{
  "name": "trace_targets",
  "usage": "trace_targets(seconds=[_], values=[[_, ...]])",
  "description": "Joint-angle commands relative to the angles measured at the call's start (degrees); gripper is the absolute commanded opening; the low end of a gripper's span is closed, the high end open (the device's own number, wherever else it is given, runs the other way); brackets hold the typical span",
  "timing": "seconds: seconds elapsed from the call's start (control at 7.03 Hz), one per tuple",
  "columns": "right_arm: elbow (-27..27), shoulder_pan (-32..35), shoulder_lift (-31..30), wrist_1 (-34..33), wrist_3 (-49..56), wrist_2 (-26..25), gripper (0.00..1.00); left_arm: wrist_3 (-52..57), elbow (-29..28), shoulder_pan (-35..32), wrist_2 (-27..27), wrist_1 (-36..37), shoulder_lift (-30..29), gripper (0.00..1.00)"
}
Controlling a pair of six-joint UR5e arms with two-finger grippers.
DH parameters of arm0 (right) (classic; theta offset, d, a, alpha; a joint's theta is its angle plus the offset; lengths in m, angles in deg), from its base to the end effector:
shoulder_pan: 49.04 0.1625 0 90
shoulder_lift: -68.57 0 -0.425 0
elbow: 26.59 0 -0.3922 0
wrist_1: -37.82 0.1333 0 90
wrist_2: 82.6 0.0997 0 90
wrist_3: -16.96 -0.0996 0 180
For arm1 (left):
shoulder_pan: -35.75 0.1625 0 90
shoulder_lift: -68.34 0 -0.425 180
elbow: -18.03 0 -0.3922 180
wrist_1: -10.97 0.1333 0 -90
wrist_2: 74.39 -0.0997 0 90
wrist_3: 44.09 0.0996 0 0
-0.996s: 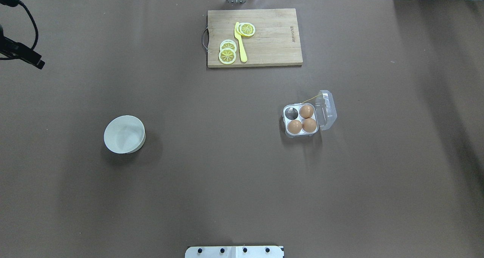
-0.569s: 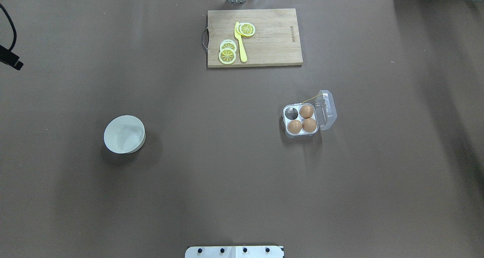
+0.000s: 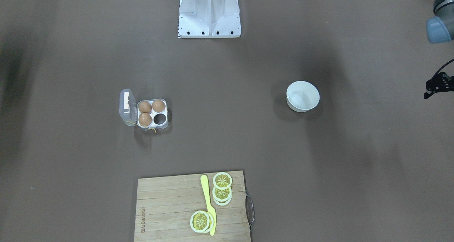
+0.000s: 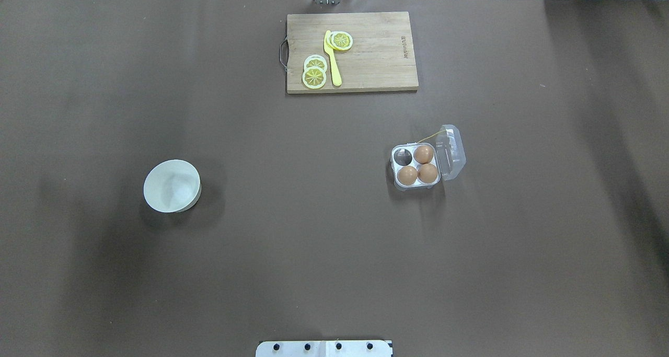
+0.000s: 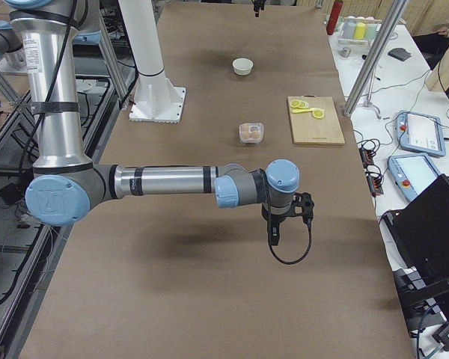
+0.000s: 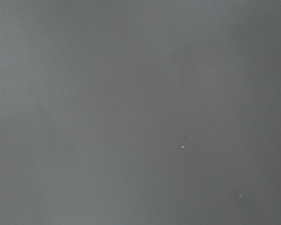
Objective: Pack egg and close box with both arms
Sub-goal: 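Move the right gripper toward the open lid of the egg box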
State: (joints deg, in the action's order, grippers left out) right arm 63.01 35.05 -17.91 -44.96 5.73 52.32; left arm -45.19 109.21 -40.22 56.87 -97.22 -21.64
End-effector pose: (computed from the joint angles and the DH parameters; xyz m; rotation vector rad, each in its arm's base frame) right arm 0.0082 -0.5321 0.6168 0.0527 -0.7984 0.0171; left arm 0.0582 -0.5120 0.6172 0.2272 0.7527 0.3356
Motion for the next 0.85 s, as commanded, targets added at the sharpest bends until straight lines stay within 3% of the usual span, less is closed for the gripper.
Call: trace_targets(seconds=[0.0, 0.28, 0.71], values=[[1.3, -1.4, 0.0, 0.2, -0.4, 2.0, 1.00, -1.5, -1.6, -0.1, 0.6, -3.8, 0.9, 0.98], [2.6, -3.0, 1.0, 0.4, -3.6, 12.9, 1.00, -1.6, -1.5, -0.5, 0.7, -4.0, 1.6, 0.97], [3.3, -6.8, 2.5, 1.0, -4.8, 14.8, 1.00, -1.2, -1.4, -3.5, 6.6, -3.9, 1.7, 0.98]])
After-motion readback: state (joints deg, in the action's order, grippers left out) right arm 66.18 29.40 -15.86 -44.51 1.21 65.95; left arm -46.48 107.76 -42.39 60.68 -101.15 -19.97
